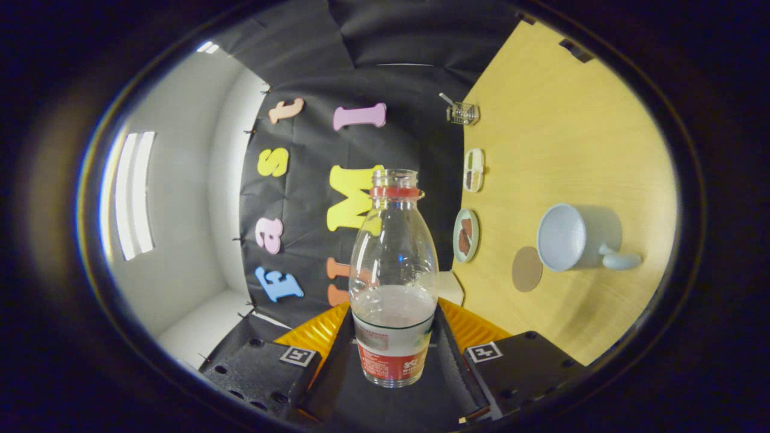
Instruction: Take the bottle from table, then pour the juice into the cup, finally place the bottle on the coaster
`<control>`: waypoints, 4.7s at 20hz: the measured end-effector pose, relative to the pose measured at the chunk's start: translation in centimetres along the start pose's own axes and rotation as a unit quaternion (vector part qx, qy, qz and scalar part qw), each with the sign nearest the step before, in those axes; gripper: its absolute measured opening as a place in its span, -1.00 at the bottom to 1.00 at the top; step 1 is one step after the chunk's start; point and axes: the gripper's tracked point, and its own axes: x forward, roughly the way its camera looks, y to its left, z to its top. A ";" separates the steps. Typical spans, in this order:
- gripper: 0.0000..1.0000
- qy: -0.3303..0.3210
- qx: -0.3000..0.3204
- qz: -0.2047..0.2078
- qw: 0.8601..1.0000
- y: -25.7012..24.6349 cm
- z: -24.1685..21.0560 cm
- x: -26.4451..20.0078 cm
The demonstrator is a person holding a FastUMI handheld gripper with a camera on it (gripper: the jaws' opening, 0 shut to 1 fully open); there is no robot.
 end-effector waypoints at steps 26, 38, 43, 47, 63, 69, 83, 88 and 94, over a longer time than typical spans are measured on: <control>0.54 0.039 -0.326 -0.091 0.940 -1.1 -0.4 1.6; 0.55 -0.038 -0.601 -0.155 0.783 -0.8 2.3 3.5; 0.55 -0.031 -0.631 -0.161 0.758 -3.2 2.4 6.8; 0.56 -0.027 -0.639 -0.155 0.753 -4.9 2.3 9.2; 0.58 -0.001 -0.644 -0.138 0.752 -14.6 -2.2 16.0; 0.64 -0.008 -0.657 -0.153 0.739 -15.4 -1.9 16.1; 1.00 -0.030 -0.650 -0.126 0.749 -7.8 -1.0 12.0; 1.00 -0.030 -0.634 -0.113 0.764 -3.4 -0.5 8.3; 1.00 0.001 -0.655 -0.136 0.743 -0.4 -0.2 3.2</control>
